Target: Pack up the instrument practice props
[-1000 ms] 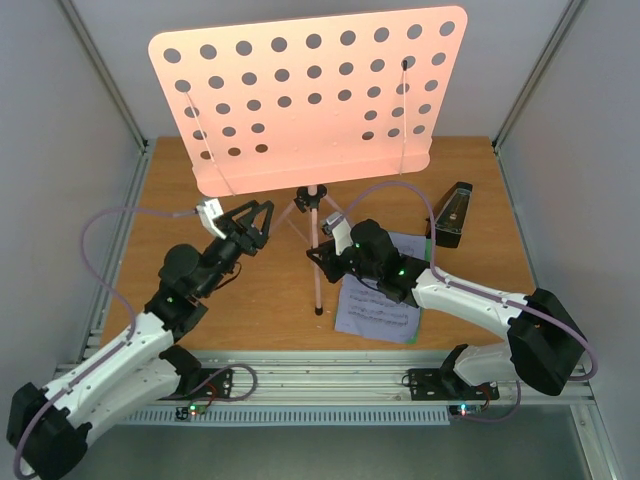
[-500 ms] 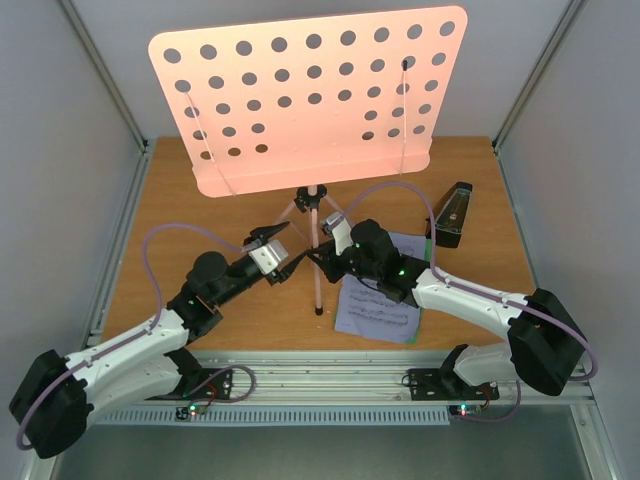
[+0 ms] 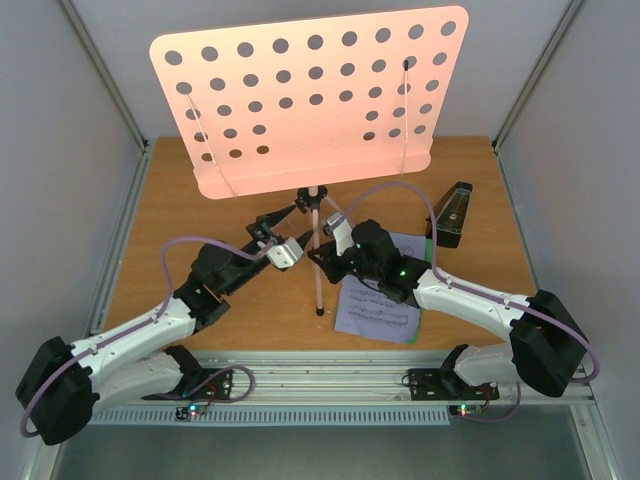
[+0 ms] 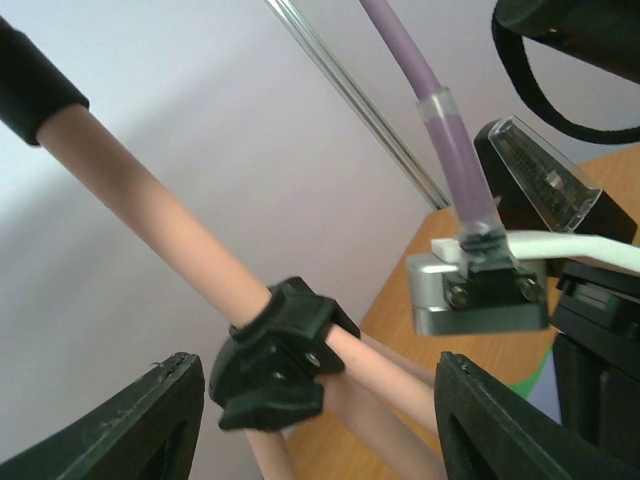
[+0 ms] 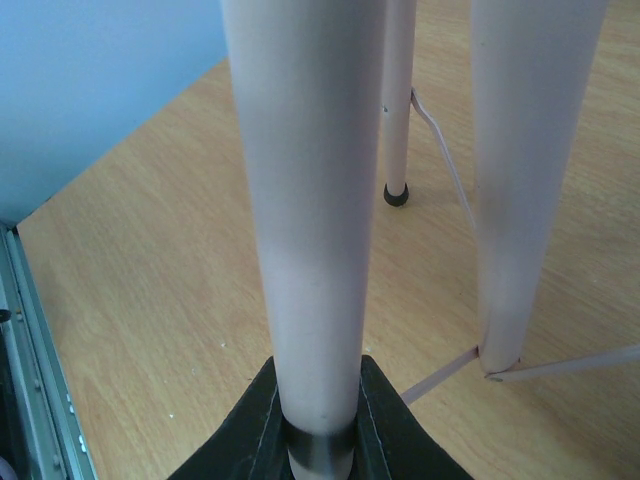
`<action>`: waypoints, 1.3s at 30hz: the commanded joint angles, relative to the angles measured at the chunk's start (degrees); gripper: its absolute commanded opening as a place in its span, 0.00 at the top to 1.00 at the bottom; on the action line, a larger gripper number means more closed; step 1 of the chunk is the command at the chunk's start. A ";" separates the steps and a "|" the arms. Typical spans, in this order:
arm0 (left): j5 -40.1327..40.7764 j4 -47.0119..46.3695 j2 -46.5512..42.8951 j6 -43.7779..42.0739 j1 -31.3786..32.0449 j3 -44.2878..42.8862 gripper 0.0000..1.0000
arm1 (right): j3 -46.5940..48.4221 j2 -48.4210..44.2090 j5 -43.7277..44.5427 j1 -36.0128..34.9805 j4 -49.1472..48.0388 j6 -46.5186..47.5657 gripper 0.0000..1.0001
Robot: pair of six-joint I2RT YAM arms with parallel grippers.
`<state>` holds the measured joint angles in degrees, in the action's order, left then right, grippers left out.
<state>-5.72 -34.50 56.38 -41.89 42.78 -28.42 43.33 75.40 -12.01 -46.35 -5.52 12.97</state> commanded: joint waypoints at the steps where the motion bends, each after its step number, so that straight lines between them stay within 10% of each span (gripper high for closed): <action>1: 0.61 -1.51 2.56 -5.12 0.21 -4.14 0.37 | -0.26 -1.68 -2.10 -0.76 -0.02 -1.29 0.99; 39: 7.30 9.12 8.55 -11.27 -2.01 -11.27 0.65 | -0.61 -2.05 -1.63 -0.63 -0.19 -1.11 0.99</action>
<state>-0.49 -24.34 64.16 -53.17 41.56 -38.52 43.31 75.35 -11.38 -46.33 -5.54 12.99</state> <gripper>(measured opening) 0.366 0.149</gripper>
